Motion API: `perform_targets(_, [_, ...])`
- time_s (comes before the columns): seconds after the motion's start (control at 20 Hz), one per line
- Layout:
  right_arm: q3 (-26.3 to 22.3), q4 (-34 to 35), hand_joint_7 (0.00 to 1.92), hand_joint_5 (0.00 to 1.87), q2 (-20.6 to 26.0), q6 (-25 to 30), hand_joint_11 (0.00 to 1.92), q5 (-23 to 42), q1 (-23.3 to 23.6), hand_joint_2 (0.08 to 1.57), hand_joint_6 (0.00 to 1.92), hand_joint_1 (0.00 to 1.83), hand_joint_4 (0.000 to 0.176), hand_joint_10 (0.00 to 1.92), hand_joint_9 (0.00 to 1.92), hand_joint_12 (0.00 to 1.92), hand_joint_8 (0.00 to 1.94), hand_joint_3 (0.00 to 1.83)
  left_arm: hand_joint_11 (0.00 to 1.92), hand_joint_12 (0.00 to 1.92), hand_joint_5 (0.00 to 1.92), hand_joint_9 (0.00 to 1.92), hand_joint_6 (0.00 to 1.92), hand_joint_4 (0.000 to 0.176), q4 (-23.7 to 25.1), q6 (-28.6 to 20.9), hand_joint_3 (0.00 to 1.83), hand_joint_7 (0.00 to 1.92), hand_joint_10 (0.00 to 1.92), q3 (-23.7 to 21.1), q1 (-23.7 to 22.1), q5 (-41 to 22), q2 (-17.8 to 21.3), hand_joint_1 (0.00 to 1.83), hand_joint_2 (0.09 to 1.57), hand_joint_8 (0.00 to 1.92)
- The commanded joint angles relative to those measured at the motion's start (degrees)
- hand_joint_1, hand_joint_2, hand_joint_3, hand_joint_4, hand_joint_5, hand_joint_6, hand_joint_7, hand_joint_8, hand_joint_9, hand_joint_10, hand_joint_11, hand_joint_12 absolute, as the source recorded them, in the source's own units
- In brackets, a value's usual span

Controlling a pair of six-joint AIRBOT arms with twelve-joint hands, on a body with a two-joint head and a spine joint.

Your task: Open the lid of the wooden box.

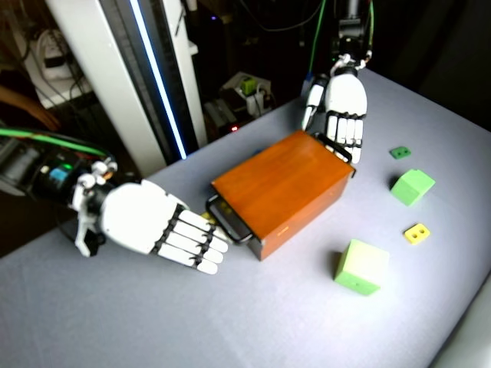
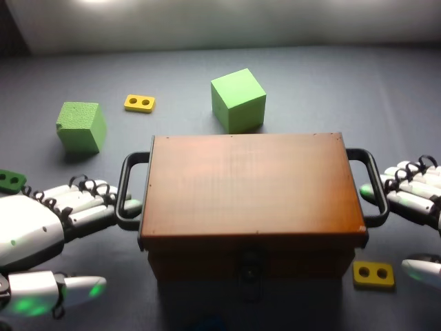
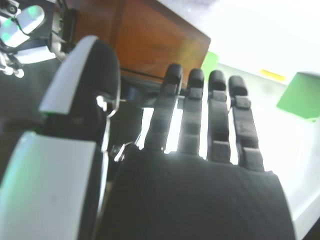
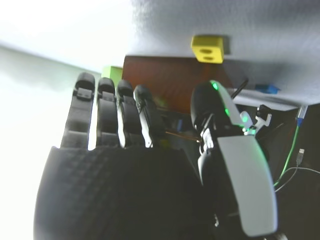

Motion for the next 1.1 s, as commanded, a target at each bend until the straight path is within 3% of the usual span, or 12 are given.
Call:
perform_targets(0.0, [-0.35,-1.1,0.0,0.0,0.55,0.76,0.0,9.24,0.66,1.42,0.0,0.34,0.0,0.0,0.0,0.0,0.0,0.01,0.0,0.0,0.0,0.0,0.0,0.035,-1.07,-0.09,0.0,0.0,0.0,-0.25,-0.41,-8.93,0.66,0.24,1.42,0.0])
perform_targets(0.1, [-0.66,-1.55,0.0,0.0,1.03,1.27,0.0,10.46,0.65,1.43,0.0,0.3,0.0,0.0,0.0,0.0,0.0,0.01,0.0,0.0,0.0,0.0,0.0,0.027,-1.32,0.17,0.0,0.0,0.0,-0.5,-0.41,-10.01,1.07,0.25,1.42,0.0])
perform_targets(0.2, [-0.82,-2.11,0.0,0.0,1.46,2.07,0.0,11.77,0.64,1.43,0.0,0.29,0.0,0.0,0.0,0.0,0.0,0.01,0.0,0.0,0.0,0.0,0.0,0.036,-1.99,1.12,0.0,0.0,0.0,-0.98,-0.41,-11.43,1.66,0.18,1.42,0.0])
perform_targets(0.25, [-0.92,-2.2,0.0,0.0,1.65,2.3,0.0,12.58,0.63,1.43,0.0,0.28,0.0,0.0,0.0,0.0,0.0,0.01,0.0,0.0,0.0,0.0,0.0,0.029,-2.34,1.44,0.01,0.0,0.0,-1.09,-0.41,-12.07,1.91,0.05,1.43,0.0])
perform_targets(0.4, [-1.0,-2.15,0.0,0.0,1.97,2.63,0.0,15.09,0.62,1.44,0.0,0.26,0.0,0.0,0.0,0.0,0.0,0.01,0.0,0.0,0.0,0.0,0.0,0.037,-3.45,2.51,0.0,0.0,0.0,-1.22,-0.4,-13.84,2.5,0.19,1.44,0.0])
perform_targets(0.6, [-0.44,-1.4,0.0,0.0,2.09,2.63,0.0,17.5,0.9,1.42,0.0,0.32,0.0,0.0,0.0,0.0,0.0,0.0,0.0,0.0,0.0,0.0,0.0,0.02,-5.48,4.14,0.0,0.0,0.0,-1.06,-0.52,-16.3,2.91,0.31,1.42,0.0])
perform_targets(0.65, [-0.18,-0.91,0.0,0.0,2.07,2.62,0.0,18.28,1.22,1.44,0.0,0.32,0.0,0.0,0.0,0.0,0.0,0.01,0.0,0.0,0.01,0.0,0.0,0.0,-6.4,4.84,0.0,0.0,0.0,-0.98,-0.7,-17.25,2.87,0.36,1.39,0.0])
perform_targets(0.85, [1.0,1.47,0.0,0.0,0.93,2.32,0.0,20.19,1.96,1.44,0.0,0.26,0.0,0.0,0.0,0.0,0.0,0.0,0.0,0.0,0.05,0.0,0.01,0.0,-7.93,6.31,0.0,0.0,0.0,0.18,-2.76,-17.67,1.63,0.41,1.38,0.0])
perform_targets(0.95, [1.39,3.23,0.0,0.0,0.31,1.69,0.0,21.6,2.17,1.46,0.0,0.32,0.0,0.0,0.0,0.0,0.0,0.01,0.0,0.0,0.04,0.0,0.0,0.0,-8.57,6.72,0.0,0.0,0.0,0.8,-3.71,-17.67,0.81,0.38,1.38,0.0])
perform_targets(1.05, [1.53,4.28,0.0,0.0,0.11,1.52,0.0,23.05,2.25,1.46,0.0,0.35,0.0,0.0,0.0,0.0,0.0,0.0,0.0,0.0,0.0,0.0,0.0,0.0,-9.71,6.72,0.0,0.0,0.0,1.6,-4.11,-18.12,-0.17,0.52,1.39,0.0])
